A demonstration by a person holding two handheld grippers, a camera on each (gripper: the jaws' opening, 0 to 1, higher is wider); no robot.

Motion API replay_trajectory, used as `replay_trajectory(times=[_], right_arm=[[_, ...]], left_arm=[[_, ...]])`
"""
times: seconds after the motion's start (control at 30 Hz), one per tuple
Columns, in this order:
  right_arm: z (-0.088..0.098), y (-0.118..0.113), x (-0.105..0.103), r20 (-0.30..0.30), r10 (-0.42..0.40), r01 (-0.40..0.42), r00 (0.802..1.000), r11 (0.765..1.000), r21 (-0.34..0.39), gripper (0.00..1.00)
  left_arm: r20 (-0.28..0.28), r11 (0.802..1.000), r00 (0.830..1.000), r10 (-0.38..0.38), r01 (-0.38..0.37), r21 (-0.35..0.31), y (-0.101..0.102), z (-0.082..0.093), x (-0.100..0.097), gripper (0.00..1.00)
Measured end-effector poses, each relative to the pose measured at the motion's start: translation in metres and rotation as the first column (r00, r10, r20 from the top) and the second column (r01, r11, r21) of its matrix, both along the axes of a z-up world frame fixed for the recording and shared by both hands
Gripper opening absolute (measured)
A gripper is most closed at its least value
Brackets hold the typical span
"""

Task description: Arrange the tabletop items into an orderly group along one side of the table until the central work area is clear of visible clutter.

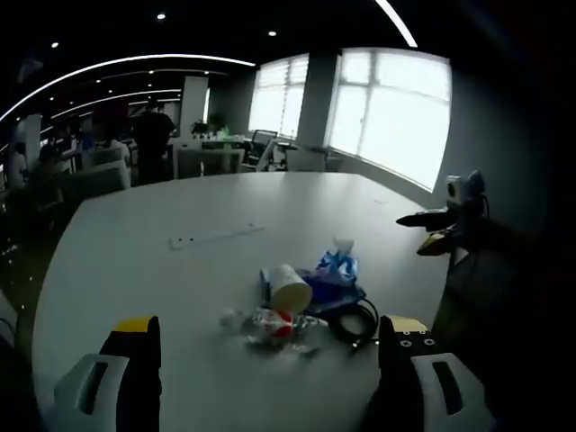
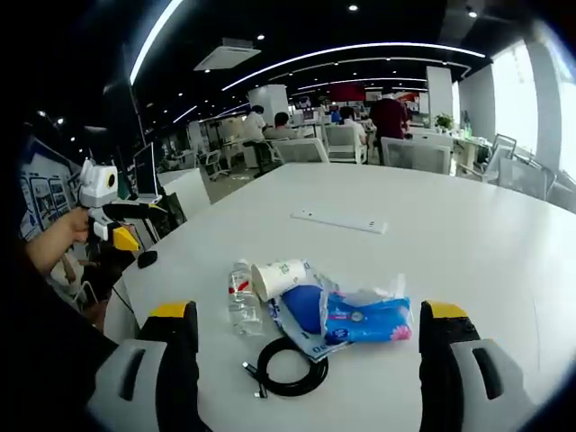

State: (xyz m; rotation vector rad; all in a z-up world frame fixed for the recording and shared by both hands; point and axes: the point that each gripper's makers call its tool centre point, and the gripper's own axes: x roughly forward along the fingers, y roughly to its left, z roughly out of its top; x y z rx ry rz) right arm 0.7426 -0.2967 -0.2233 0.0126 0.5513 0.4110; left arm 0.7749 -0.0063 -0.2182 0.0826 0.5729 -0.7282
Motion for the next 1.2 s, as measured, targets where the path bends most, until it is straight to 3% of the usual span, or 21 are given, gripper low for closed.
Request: replay_trajectory(times=[1.2], right_arm=[[-0.004,-0.0021,-0.0014,0.0,-0.028,0.028,1.0,1.0,0.006,1.0]], left_arm=[[-0.006,1.0,1.0,-0.01,0.01,-0.001,0.0039,-0.0026,-0.0031,0.99]])
